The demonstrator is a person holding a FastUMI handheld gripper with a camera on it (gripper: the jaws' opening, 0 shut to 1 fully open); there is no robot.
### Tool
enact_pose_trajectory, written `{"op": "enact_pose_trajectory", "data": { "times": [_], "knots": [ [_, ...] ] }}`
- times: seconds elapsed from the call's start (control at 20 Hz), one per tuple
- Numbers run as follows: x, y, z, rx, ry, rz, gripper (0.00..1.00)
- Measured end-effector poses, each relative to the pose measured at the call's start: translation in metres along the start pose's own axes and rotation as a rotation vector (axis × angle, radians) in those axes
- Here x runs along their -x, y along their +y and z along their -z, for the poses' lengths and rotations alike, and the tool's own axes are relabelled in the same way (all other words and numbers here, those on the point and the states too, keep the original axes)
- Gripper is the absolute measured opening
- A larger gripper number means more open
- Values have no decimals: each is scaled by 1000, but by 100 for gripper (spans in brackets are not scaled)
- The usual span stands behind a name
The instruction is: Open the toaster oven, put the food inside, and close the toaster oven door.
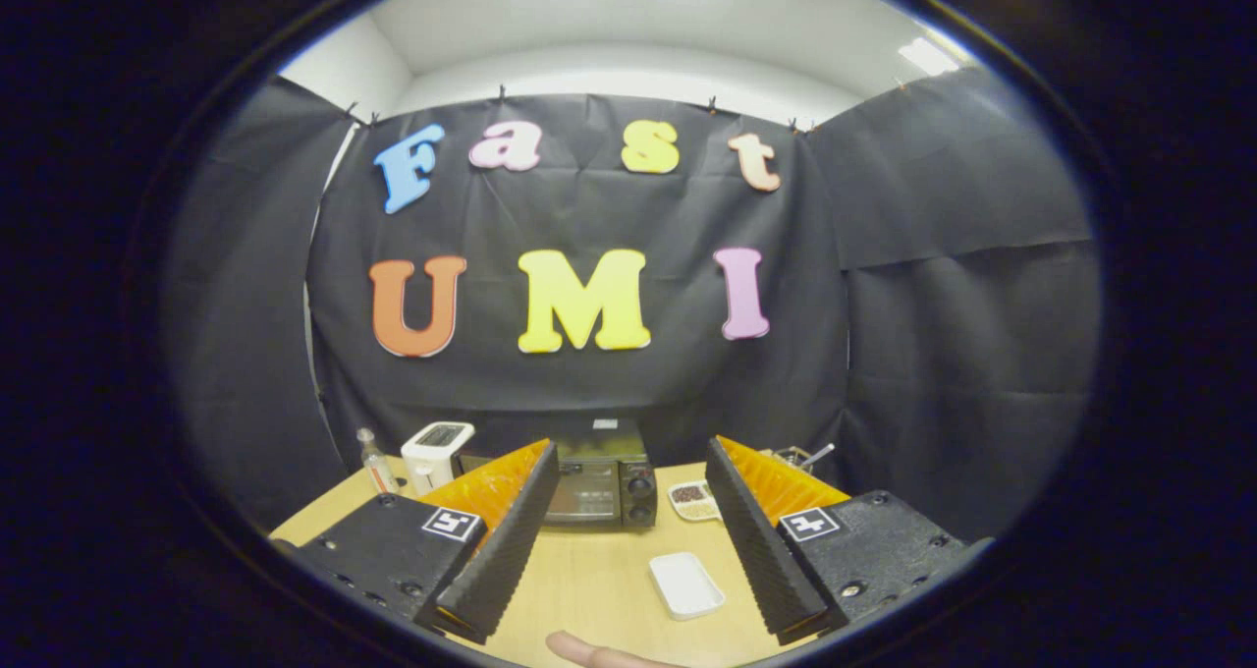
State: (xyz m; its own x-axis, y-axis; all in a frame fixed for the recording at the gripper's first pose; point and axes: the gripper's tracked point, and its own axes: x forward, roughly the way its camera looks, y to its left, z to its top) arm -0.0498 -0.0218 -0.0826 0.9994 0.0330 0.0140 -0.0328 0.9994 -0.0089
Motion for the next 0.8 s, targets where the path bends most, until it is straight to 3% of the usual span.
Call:
{"op": "enact_pose_trajectory", "data": {
  "times": [0.3, 0.5, 0.8],
  "knots": [
    [62, -31, -58, 128, -150, 61, 96],
    [76, -23, -60, 146, -175, 16, 97],
    [73, -43, -46, 147, -142, 30, 99]
  ]
}}
